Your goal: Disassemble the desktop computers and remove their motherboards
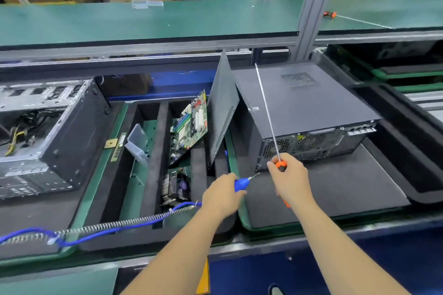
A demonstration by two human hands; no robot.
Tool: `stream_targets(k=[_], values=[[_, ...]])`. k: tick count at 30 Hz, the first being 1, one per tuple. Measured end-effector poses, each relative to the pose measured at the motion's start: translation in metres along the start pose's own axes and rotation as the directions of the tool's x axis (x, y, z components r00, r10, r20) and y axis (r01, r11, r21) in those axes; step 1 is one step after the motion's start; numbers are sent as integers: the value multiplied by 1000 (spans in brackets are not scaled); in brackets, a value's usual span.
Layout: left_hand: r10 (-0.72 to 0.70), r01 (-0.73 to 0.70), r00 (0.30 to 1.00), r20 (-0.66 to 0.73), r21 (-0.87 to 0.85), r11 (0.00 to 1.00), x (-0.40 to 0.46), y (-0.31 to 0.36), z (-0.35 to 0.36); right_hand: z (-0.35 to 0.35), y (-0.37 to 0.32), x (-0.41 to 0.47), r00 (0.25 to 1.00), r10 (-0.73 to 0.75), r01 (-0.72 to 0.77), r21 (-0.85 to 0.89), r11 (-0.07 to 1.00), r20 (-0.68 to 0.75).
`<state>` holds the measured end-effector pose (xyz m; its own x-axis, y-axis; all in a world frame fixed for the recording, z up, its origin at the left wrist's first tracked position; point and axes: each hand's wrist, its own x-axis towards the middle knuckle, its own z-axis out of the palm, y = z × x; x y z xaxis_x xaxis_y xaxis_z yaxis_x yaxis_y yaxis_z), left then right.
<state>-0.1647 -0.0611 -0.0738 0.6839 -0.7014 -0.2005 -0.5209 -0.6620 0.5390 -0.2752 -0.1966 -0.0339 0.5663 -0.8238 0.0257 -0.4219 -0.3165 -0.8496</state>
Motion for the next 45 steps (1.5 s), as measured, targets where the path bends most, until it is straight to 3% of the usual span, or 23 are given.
stream_targets(k=[9, 13, 17, 21, 26, 30, 36, 40, 43, 45], values=[[-104, 49, 983, 153, 324, 945, 75, 65, 66, -65, 22, 105, 980, -185, 192, -101, 976, 74], [-88, 45, 990, 111, 336, 941, 90, 80, 75, -94, 20, 139, 964, -255, 263, -135, 955, 74], [46, -125, 984, 175, 474, 872, 81, 89, 88, -114, 18, 166, 969, -221, 238, -173, 956, 114], [110, -194, 973, 203, 460, 867, 84, 106, 99, -127, 28, 180, 970, -196, 225, -228, 947, 144], [172, -209, 977, 124, 427, 880, 76, 102, 120, -139, 40, 181, 977, -119, 158, -225, 961, 176], [207, -208, 977, 46, 409, 889, 68, 89, 128, -142, 41, 179, 974, -137, 178, -236, 955, 178], [243, -261, 965, 100, 445, 857, 75, 98, 116, -138, 43, 171, 979, -151, 182, -252, 951, 136], [284, -279, 958, 42, 376, 884, 79, 104, 103, -135, 43, 170, 981, -155, 178, -238, 955, 113], [406, -370, 914, -19, 378, 849, 81, 124, 85, -133, 44, 169, 984, -157, 173, -229, 958, 87], [606, -533, 795, -19, 455, 714, 82, 144, 73, -132, 45, 170, 985, -153, 167, -221, 961, 80]])
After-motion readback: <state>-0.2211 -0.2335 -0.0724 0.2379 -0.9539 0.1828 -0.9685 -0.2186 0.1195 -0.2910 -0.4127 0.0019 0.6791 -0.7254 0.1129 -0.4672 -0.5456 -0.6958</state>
